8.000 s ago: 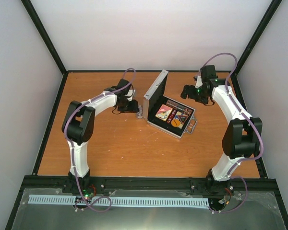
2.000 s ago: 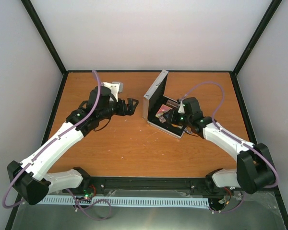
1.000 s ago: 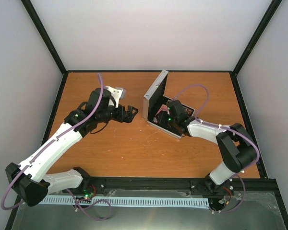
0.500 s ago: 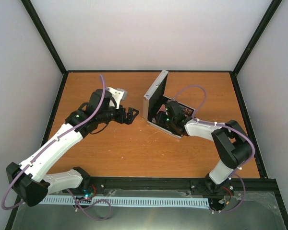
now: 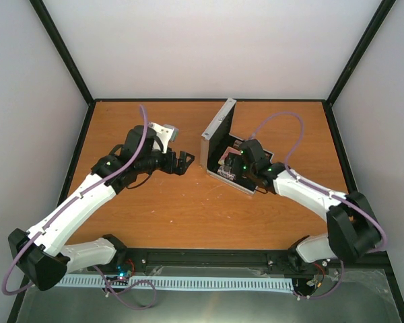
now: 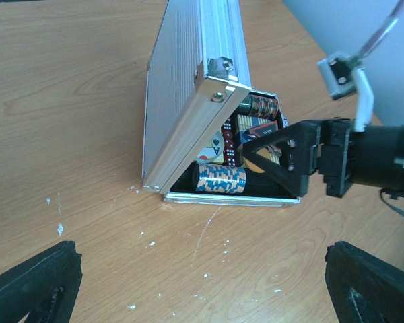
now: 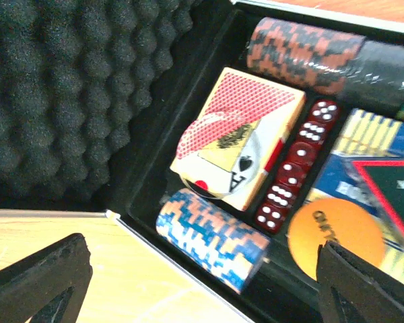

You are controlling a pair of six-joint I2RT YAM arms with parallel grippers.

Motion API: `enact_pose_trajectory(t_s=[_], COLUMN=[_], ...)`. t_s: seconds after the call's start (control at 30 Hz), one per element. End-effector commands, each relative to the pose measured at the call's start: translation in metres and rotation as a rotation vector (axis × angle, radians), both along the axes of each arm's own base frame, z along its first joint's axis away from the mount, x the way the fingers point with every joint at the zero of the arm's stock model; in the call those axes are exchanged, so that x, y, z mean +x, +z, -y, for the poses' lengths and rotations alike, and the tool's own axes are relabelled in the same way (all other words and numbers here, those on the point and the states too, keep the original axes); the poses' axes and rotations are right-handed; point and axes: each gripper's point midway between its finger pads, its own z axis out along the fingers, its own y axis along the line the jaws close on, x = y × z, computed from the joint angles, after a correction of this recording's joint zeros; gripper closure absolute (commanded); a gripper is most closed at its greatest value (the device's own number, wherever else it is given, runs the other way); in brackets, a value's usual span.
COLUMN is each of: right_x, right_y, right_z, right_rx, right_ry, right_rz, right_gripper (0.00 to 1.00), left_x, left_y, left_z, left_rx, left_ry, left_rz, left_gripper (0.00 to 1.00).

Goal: Pack up texas hold em set

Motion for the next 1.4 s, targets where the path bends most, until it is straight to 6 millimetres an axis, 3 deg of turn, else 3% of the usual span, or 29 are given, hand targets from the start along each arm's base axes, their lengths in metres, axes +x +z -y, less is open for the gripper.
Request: enact_pose_trajectory(t_s=[0.0, 0.07, 0.23, 0.43, 0.6, 0.93, 1.37], right_x=[-0.017, -0.023, -0.029, -0.014, -0.013, -0.012, -0.002], right_y=[0.001, -0.008, -0.027, -0.031, -0.041, -0.056, -0.06], right_z=[0.028, 0.022, 0.008, 0.006, 0.005, 0.006, -0.017], right_rx=[-0.154, -0.11, 0.035, 0.2, 0.223, 0.2, 0.25], right_ry=[-0.013, 0.024, 0.065, 0.02, 0.008, 0.002, 0.057], right_rz=[-0.034, -0.088, -0.214, -0.262, -0.294, -0.329, -0.346], right_gripper=[0.09, 0.13, 0.36, 0.48, 0.62, 0.67, 0.69], left_x=[0.001, 0.001, 0.001, 0.0, 0.0, 0.001, 0.001], left_y=[0.01, 0.01, 0.012, 0.012, 0.011, 0.009, 0.008], left_z=[-0.002, 0.0, -0.002, -0.008, -0.01, -0.009, -0.007], left_rx=[-0.013, -0.015, -0.013, -0.005, 0.0, 0.005, 0.004], left_ry=[-0.005, -0.009, 0.003, 0.028, 0.034, 0.031, 0.025], left_rz=[0.04, 0.037, 0.038, 0.041, 0.041, 0.039, 0.033], left_gripper=[0.0, 0.0, 0.0, 0.0, 0.0, 0.0, 0.0])
